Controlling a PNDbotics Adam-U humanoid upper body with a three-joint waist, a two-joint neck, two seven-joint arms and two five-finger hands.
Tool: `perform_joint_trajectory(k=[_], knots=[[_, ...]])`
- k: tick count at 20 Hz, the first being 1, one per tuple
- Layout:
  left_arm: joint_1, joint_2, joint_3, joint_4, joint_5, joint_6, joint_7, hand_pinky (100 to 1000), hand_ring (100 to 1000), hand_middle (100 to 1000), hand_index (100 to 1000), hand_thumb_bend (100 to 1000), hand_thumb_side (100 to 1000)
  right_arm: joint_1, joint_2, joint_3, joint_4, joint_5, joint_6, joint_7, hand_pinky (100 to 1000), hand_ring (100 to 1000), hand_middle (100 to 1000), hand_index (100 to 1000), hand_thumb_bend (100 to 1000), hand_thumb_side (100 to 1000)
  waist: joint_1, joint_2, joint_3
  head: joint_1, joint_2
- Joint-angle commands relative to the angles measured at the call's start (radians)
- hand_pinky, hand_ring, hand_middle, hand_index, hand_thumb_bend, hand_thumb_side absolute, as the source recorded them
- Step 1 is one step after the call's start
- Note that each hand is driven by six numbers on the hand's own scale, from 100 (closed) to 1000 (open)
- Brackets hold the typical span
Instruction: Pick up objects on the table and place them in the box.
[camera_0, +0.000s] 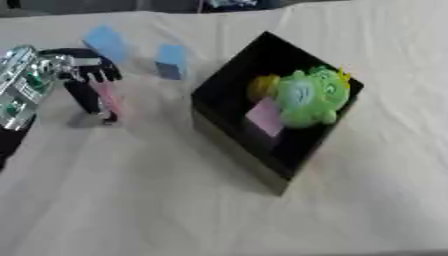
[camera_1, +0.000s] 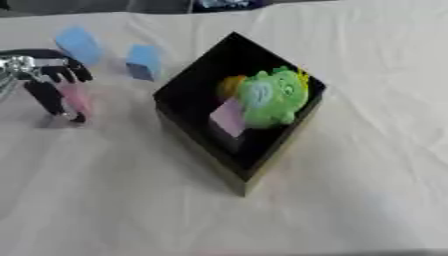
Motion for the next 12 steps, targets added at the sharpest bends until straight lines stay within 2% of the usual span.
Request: perform_joint_trajectory(k=[1, 11, 12], knots=[[-0.013, 0.042, 0.011, -0.027, -0.027, 0.015, -0.026, 875, 862, 802, 858, 597, 100, -0.003, -0.022, -0.011, -0.014, 0.002, 0.002, 0.0, 873, 817, 570, 766, 100, 557, 0.01, -0.009, 0.001, 0.004, -0.011], [-0.012, 0.031, 0.0, -0.004, -0.063, 0.022, -0.051, 845, 812, 741, 800, 573, 100, -0.002, -0.019, -0.012, -0.014, 0.001, 0.001, -0.001, 874, 817, 570, 766, 100, 557, 0.005, -0.009, -0.001, 0.009, -0.01], [-0.012, 0.031, -0.001, -0.001, -0.066, 0.022, -0.053, 831, 790, 714, 747, 548, 100, -0.002, -0.018, -0.012, -0.014, 0.001, 0.001, -0.001, 874, 817, 570, 766, 100, 557, 0.005, -0.009, -0.001, 0.009, -0.01]])
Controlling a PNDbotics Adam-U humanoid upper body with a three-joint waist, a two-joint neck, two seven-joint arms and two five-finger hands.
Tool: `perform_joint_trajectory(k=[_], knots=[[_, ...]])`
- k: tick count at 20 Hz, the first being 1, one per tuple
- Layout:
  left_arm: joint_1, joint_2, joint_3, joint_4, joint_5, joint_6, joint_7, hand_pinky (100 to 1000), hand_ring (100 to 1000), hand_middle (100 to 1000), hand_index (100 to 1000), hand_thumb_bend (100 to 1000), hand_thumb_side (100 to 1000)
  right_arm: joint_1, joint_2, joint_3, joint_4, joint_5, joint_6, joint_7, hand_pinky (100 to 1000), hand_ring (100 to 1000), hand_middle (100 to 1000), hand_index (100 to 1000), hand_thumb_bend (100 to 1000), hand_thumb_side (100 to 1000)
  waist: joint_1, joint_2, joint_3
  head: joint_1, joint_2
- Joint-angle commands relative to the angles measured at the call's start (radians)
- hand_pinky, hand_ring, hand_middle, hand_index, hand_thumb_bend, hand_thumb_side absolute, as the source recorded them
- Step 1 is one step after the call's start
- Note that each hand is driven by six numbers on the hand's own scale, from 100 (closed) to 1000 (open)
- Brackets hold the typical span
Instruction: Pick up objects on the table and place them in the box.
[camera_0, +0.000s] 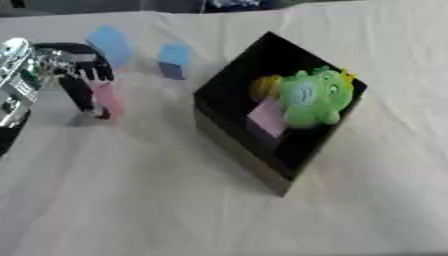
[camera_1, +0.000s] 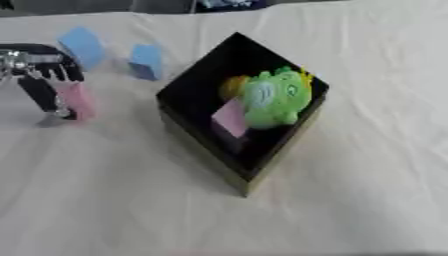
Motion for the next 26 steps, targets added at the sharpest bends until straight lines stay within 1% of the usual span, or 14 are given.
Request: perform_joint_trajectory(k=[1, 3, 5, 7, 8, 9, 10, 12, 15, 17, 19, 22, 26], knots=[[-0.013, 0.025, 0.004, 0.0, -0.011, 0.012, -0.024, 820, 772, 689, 726, 524, 100, -0.005, -0.018, -0.012, -0.014, 0.0, 0.002, -0.002, 874, 817, 569, 766, 100, 557, 0.006, -0.01, 0.0, 0.004, -0.009], [-0.013, 0.024, 0.004, 0.003, -0.015, 0.013, -0.029, 796, 732, 637, 683, 478, 100, -0.005, -0.018, -0.013, -0.014, -0.001, 0.002, -0.003, 874, 817, 569, 766, 100, 558, 0.006, -0.011, 0.0, 0.005, -0.009], [-0.013, 0.024, 0.004, 0.001, -0.017, 0.016, -0.031, 760, 680, 584, 610, 404, 100, -0.005, -0.018, -0.013, -0.014, -0.002, 0.003, -0.005, 874, 817, 569, 766, 100, 558, 0.006, -0.012, 0.0, 0.005, -0.008], [-0.013, 0.025, 0.008, -0.011, -0.015, 0.022, -0.025, 738, 652, 560, 578, 344, 100, -0.004, -0.018, -0.014, -0.014, -0.003, 0.004, -0.006, 874, 817, 569, 765, 100, 558, 0.005, -0.014, 0.0, 0.004, -0.008], [-0.012, 0.026, 0.01, -0.021, -0.013, 0.027, -0.021, 738, 652, 560, 578, 344, 100, -0.004, -0.018, -0.014, -0.014, -0.003, 0.004, -0.006, 874, 817, 569, 765, 100, 558, 0.005, -0.014, 0.001, 0.004, -0.007], [-0.015, 0.026, 0.016, -0.041, -0.01, 0.03, -0.013, 723, 633, 541, 557, 296, 100, -0.003, -0.018, -0.015, -0.014, -0.003, 0.004, -0.007, 874, 817, 569, 765, 100, 557, 0.004, -0.015, 0.001, 0.003, -0.007], [-0.019, 0.027, 0.023, -0.072, -0.006, 0.034, -0.005, 718, 630, 538, 556, 272, 100, -0.003, -0.019, -0.015, -0.014, -0.004, 0.003, -0.008, 874, 817, 569, 765, 100, 557, 0.004, -0.016, 0.002, 0.002, -0.006], [-0.03, 0.027, 0.036, -0.144, -0.002, 0.044, 0.011, 712, 622, 532, 551, 239, 100, -0.002, -0.021, -0.017, -0.014, -0.004, 0.002, -0.01, 874, 817, 570, 765, 100, 557, 0.003, -0.018, 0.004, 0.0, -0.005], [-0.082, 0.009, 0.046, -0.269, -0.011, 0.059, 0.021, 710, 614, 527, 549, 194, 100, -0.002, -0.027, -0.019, -0.014, -0.006, -0.002, -0.013, 873, 817, 570, 765, 100, 556, 0.002, -0.023, 0.01, -0.004, 0.001], [-0.137, -0.026, 0.044, -0.338, -0.022, 0.059, 0.015, 709, 609, 524, 548, 172, 100, -0.003, -0.03, -0.019, -0.014, -0.01, -0.004, -0.014, 873, 817, 571, 765, 100, 555, 0.0, -0.029, 0.015, -0.003, 0.005], [-0.19, -0.07, 0.034, -0.375, -0.039, 0.051, 0.005, 713, 609, 524, 541, 183, 100, -0.008, -0.032, -0.017, -0.014, -0.015, -0.004, -0.013, 872, 816, 572, 765, 100, 556, -0.001, -0.034, 0.018, 0.0, 0.007], [-0.252, -0.159, 0.014, -0.377, -0.07, 0.034, -0.005, 706, 599, 517, 536, 153, 100, -0.015, -0.034, -0.015, -0.014, -0.025, -0.004, -0.01, 872, 816, 572, 765, 100, 555, -0.005, -0.04, 0.02, 0.006, 0.004], [-0.287, -0.295, -0.023, -0.389, -0.084, 0.0, 0.024, 700, 590, 512, 535, 121, 100, -0.024, -0.034, -0.016, -0.014, -0.034, -0.006, -0.008, 871, 816, 573, 765, 100, 555, -0.011, -0.041, 0.017, 0.011, -0.002]])
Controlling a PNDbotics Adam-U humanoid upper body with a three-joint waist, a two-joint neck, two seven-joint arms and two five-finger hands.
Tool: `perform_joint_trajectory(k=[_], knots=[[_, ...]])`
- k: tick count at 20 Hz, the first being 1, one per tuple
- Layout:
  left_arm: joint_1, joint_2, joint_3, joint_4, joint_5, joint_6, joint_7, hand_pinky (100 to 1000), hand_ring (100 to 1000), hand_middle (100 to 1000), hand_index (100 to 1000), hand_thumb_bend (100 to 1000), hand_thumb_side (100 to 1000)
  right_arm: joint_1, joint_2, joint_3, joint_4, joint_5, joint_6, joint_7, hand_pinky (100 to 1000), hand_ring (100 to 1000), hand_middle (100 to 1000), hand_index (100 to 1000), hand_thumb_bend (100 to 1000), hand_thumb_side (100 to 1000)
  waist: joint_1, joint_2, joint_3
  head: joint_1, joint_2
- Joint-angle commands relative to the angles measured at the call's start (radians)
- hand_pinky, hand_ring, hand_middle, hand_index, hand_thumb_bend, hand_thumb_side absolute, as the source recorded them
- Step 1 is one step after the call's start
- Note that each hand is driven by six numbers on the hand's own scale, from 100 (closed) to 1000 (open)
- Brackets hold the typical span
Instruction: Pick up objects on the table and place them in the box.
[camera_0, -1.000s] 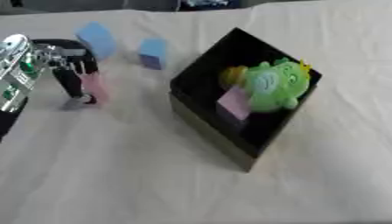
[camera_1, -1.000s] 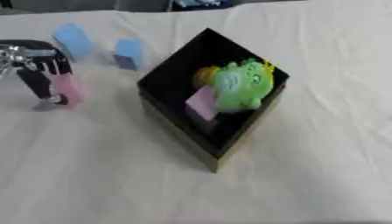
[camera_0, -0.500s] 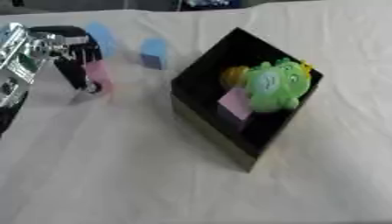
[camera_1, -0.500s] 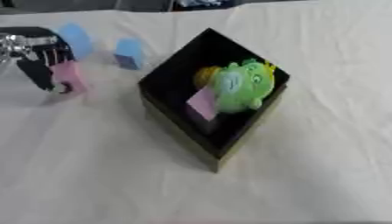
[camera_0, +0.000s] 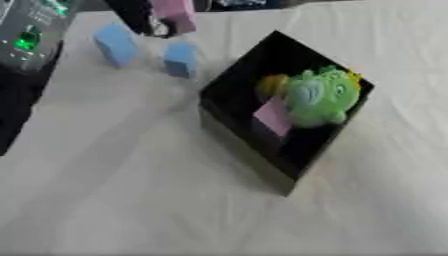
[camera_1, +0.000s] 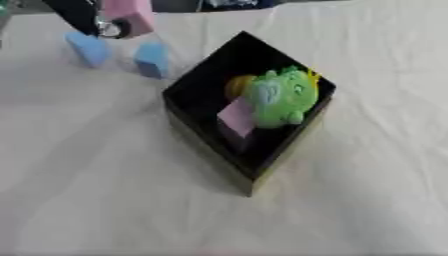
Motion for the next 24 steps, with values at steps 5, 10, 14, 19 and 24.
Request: perform_joint_trajectory(k=[5, 10, 14, 19, 24], knots=[[-0.009, -0.202, -0.061, -0.072, -0.003, -0.042, 0.05, 687, 578, 506, 533, 100, 100, -0.027, -0.032, -0.009, -0.014, -0.017, -0.005, 0.005, 871, 816, 574, 765, 100, 555, -0.015, -0.033, -0.005, 0.016, -0.009], [0.029, -0.257, -0.108, -0.037, -0.021, -0.051, 0.075, 691, 585, 513, 540, 100, 100, -0.03, -0.03, -0.007, -0.014, -0.019, -0.001, 0.009, 871, 815, 573, 764, 100, 556, -0.01, -0.03, -0.011, 0.022, -0.011], [0.052, -0.279, -0.129, 0.041, -0.047, -0.05, 0.095, 693, 592, 520, 547, 121, 100, -0.03, -0.026, -0.007, -0.014, -0.018, 0.002, 0.01, 872, 815, 573, 764, 100, 557, -0.006, -0.029, -0.015, 0.023, -0.013], [0.067, -0.295, -0.144, 0.125, -0.067, -0.061, 0.116, 724, 649, 583, 639, 235, 100, -0.026, -0.022, -0.007, -0.014, -0.015, 0.004, 0.01, 872, 815, 572, 764, 100, 558, -0.004, -0.028, -0.021, 0.023, -0.014], [0.069, -0.291, -0.148, 0.13, -0.108, -0.094, 0.083, 927, 883, 852, 929, 613, 160, -0.02, -0.017, -0.007, -0.014, -0.012, 0.009, 0.01, 872, 815, 571, 763, 100, 559, -0.002, -0.029, -0.022, 0.022, -0.015]])
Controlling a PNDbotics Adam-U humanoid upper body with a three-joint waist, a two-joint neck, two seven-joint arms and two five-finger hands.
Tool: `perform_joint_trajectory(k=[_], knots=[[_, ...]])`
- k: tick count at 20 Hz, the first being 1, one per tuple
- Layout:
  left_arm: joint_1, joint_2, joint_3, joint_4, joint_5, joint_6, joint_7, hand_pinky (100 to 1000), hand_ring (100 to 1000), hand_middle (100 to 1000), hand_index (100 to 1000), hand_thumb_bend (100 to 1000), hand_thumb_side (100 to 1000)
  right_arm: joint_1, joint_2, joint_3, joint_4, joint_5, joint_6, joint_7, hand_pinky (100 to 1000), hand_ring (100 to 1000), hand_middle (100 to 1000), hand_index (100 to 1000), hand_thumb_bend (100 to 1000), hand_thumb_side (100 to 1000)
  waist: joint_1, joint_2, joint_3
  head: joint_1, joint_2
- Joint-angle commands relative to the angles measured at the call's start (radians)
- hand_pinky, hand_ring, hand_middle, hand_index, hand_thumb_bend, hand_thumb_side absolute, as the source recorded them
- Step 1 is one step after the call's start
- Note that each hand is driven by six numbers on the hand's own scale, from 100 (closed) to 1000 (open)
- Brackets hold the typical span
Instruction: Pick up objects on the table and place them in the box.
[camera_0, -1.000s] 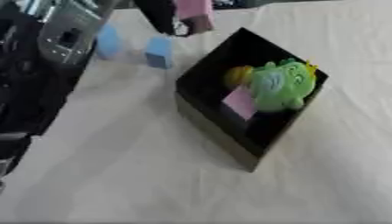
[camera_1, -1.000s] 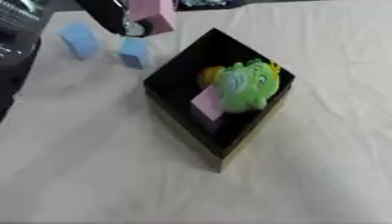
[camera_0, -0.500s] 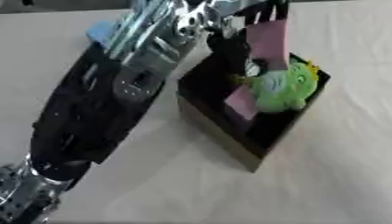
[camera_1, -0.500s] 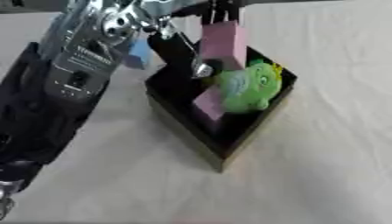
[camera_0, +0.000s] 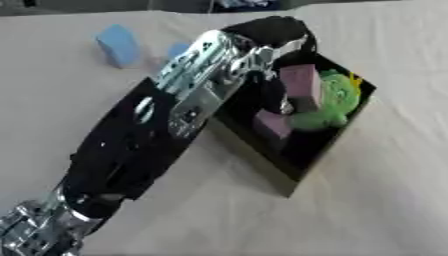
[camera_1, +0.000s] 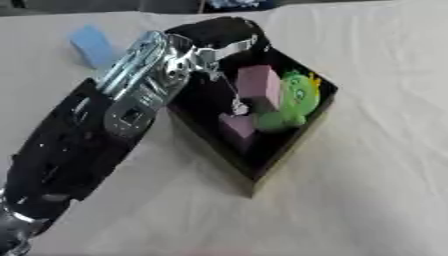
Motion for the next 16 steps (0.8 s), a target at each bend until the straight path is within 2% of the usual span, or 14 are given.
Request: perform_joint_trajectory(k=[1, 2, 3, 5, 8, 9, 10, 14, 16], knots=[[-0.01, 0.007, -0.001, -0.014, -0.046, -0.024, -0.015, 943, 903, 869, 944, 657, 210, -0.004, -0.018, -0.007, -0.014, 0.0, 0.004, 0.0, 872, 815, 571, 763, 100, 559, -0.002, -0.029, -0.002, -0.001, -0.011], [-0.01, 0.011, 0.002, -0.023, -0.066, -0.031, -0.018, 958, 920, 882, 954, 680, 272, -0.003, -0.017, -0.007, -0.014, 0.0, 0.004, -0.001, 872, 815, 571, 763, 100, 559, -0.002, -0.03, -0.002, -0.001, -0.011], [-0.009, 0.017, 0.006, -0.031, -0.083, -0.038, -0.02, 985, 964, 904, 975, 660, 389, -0.001, -0.017, -0.008, -0.014, 0.0, 0.005, -0.001, 872, 815, 571, 763, 100, 558, -0.001, -0.031, -0.001, -0.002, -0.011], [-0.008, 0.026, 0.017, -0.048, -0.111, -0.048, -0.02, 994, 1000, 919, 982, 652, 475, 0.002, -0.017, -0.008, -0.014, 0.002, 0.005, -0.002, 872, 815, 571, 763, 100, 559, -0.001, -0.032, 0.0, -0.004, -0.011], [-0.007, 0.031, 0.027, -0.063, -0.135, -0.056, -0.02, 994, 1000, 919, 982, 652, 475, 0.004, -0.017, -0.008, -0.014, 0.003, 0.006, -0.003, 872, 815, 571, 763, 100, 559, -0.001, -0.032, 0.0, -0.005, -0.011], [-0.007, 0.031, 0.028, -0.066, -0.138, -0.058, -0.02, 996, 1000, 926, 984, 652, 500, 0.004, -0.017, -0.008, -0.014, 0.003, 0.006, -0.003, 872, 815, 570, 763, 100, 559, -0.001, -0.032, 0.001, -0.005, -0.011], [-0.008, 0.034, 0.032, -0.075, -0.142, -0.059, -0.017, 989, 1000, 925, 983, 647, 472, 0.004, -0.017, -0.007, -0.014, 0.004, 0.007, -0.003, 872, 815, 570, 763, 100, 558, -0.002, -0.033, 0.001, -0.004, -0.011], [-0.003, 0.049, 0.052, -0.124, -0.146, -0.063, -0.021, 983, 1000, 922, 980, 640, 460, 0.005, -0.017, -0.007, -0.014, 0.004, 0.007, -0.002, 872, 815, 570, 763, 100, 558, -0.003, -0.034, 0.003, -0.004, -0.013], [-0.004, 0.07, 0.078, -0.161, -0.134, -0.057, -0.016, 954, 988, 901, 964, 591, 445, 0.006, -0.018, -0.008, -0.014, 0.003, 0.006, -0.003, 872, 815, 571, 763, 100, 558, -0.002, -0.036, 0.004, -0.009, -0.014]])
